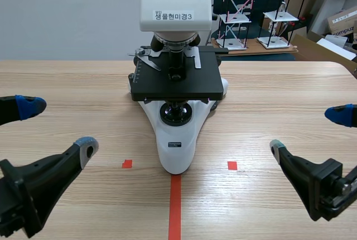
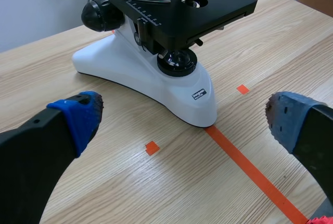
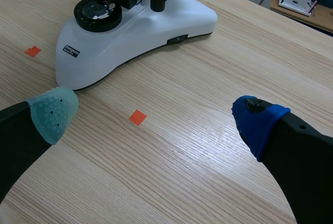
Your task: Point at the objective lens
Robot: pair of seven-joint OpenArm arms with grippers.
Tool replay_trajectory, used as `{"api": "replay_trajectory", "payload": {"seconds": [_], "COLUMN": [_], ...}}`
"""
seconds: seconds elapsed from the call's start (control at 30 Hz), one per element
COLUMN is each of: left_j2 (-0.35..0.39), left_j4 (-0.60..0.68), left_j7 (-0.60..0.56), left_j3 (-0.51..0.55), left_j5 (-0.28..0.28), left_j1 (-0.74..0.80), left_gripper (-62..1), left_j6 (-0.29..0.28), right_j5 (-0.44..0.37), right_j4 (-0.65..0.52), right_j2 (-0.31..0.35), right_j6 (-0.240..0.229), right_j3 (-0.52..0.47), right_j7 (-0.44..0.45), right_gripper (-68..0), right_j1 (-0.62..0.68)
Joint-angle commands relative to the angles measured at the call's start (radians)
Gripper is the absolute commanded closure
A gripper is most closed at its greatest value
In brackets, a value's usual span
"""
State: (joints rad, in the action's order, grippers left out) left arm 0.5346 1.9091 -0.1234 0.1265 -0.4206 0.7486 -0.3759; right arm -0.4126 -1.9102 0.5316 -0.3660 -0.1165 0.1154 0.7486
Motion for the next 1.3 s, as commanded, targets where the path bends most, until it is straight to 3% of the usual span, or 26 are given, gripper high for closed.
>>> {"api": "replay_trajectory", "payload": {"seconds": [0.0,0.07,0.3,0.83,1.27], "left_j2": [-0.003,-0.002,-0.009,0.015,0.01], "left_j4": [0.016,0.016,0.016,-0.114,-0.246], "left_j7": [-0.014,-0.017,-0.016,0.072,0.08], "left_j3": [-0.003,-0.003,-0.013,-0.283,-0.496], "left_j5": [-0.004,-0.002,-0.004,0.003,0.0], "left_j1": [-0.016,-0.027,-0.103,-0.497,-0.714], "left_gripper": [-46.9,-31.9,-2.3,-2.7,-2.7], "left_j6": [-0.01,-0.013,-0.013,-0.008,0.004], "right_j5": [-0.01,-0.01,-0.01,-0.01,-0.01], "right_j4": [-0.012,-0.012,-0.012,-0.012,-0.012], "right_j2": [0.003,0.003,0.003,0.003,0.003], "right_j6": [0.0,0.0,0.0,0.0,0.0], "right_j3": [-0.006,-0.006,-0.006,-0.006,-0.006], "right_j7": [0.021,0.021,0.021,0.021,0.021], "right_gripper": [-67.9,-67.9,-67.9,-67.9,-67.9], "right_j1": [0.002,0.002,0.002,-0.001,-0.001]}}
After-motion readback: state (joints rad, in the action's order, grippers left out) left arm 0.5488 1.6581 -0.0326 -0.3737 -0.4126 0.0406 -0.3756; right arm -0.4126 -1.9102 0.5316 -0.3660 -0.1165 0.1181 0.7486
